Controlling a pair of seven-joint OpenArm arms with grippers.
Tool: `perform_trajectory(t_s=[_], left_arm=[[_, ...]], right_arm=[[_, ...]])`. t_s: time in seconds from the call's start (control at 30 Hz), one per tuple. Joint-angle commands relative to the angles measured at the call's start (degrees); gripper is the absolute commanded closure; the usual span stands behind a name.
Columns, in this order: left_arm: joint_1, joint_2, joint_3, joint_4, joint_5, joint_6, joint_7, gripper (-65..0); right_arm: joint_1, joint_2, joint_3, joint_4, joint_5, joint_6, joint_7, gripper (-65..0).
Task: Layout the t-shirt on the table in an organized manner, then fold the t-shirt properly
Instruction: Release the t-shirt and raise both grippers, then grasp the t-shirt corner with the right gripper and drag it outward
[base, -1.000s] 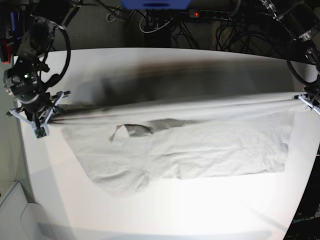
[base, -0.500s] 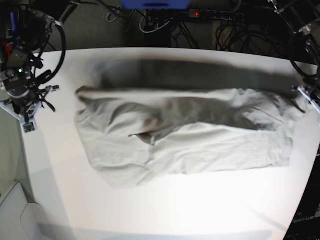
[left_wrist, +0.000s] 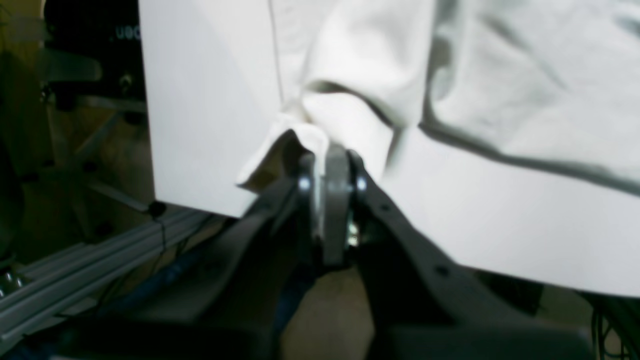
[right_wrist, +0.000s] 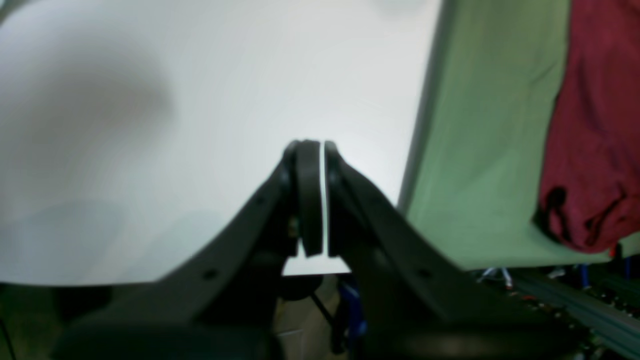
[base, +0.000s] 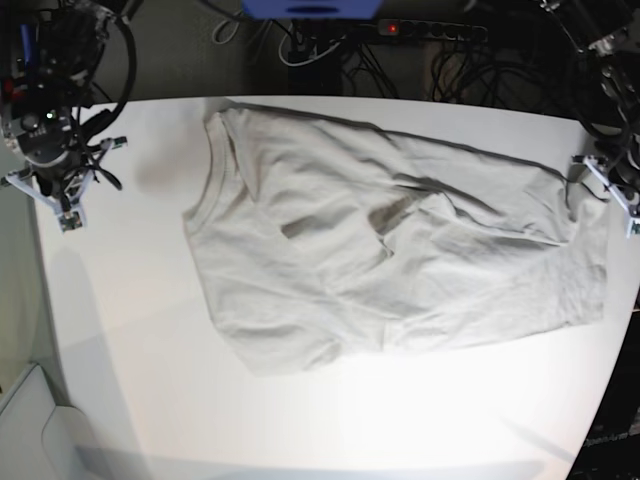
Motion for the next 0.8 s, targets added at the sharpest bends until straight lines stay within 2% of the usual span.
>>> perform_trajectory(t_s=[0.0, 0.07, 0.23, 0.37, 0.5, 0.63, 0.77], left_arm=[[-0.4, -1.2, -0.3, 1.0, 0.0, 0.2, -0.5, 0.0], [-0.5, -1.3, -0.2, 1.0, 0.0, 0.2, -0.5, 0.0], [-0.9, -1.6, -0.2, 1.0, 0.0, 0.2, -0.5, 0.0], [-1.3, -1.7, -0.1, 1.0, 0.0, 0.2, -0.5, 0.0], [-1.7, -2.3, -0.1, 1.0, 0.1, 0.2, -0.5, 0.0], [-1.7, -3.1, -0.1, 1.0, 0.1, 0.2, -0.5, 0.0], [-1.8, -3.3, -0.1, 1.0, 0.1, 0.2, -0.5, 0.0]], right_arm=[[-0.6, -1.2, -0.9, 1.3, 1.2, 0.2, 1.0, 0.0], [-1.7, -3.2, -2.4, 1.3, 1.2, 0.2, 0.9, 0.0], [-2.7, -11.1, -7.0, 1.4, 1.1, 0.2, 0.7, 0.0], [-2.1, -11.3, -12.4, 1.4, 1.1, 0.2, -3.9, -1.8], [-0.6, -11.3, -17.0, 1.4, 1.2, 0.2, -9.7, -11.4], [-1.0, -11.3, -20.3, 1.4, 2.1, 0.2, -12.5, -23.2], [-1.1, -11.3, -20.4, 1.4, 12.1, 0.2, -15.6, -33.7]])
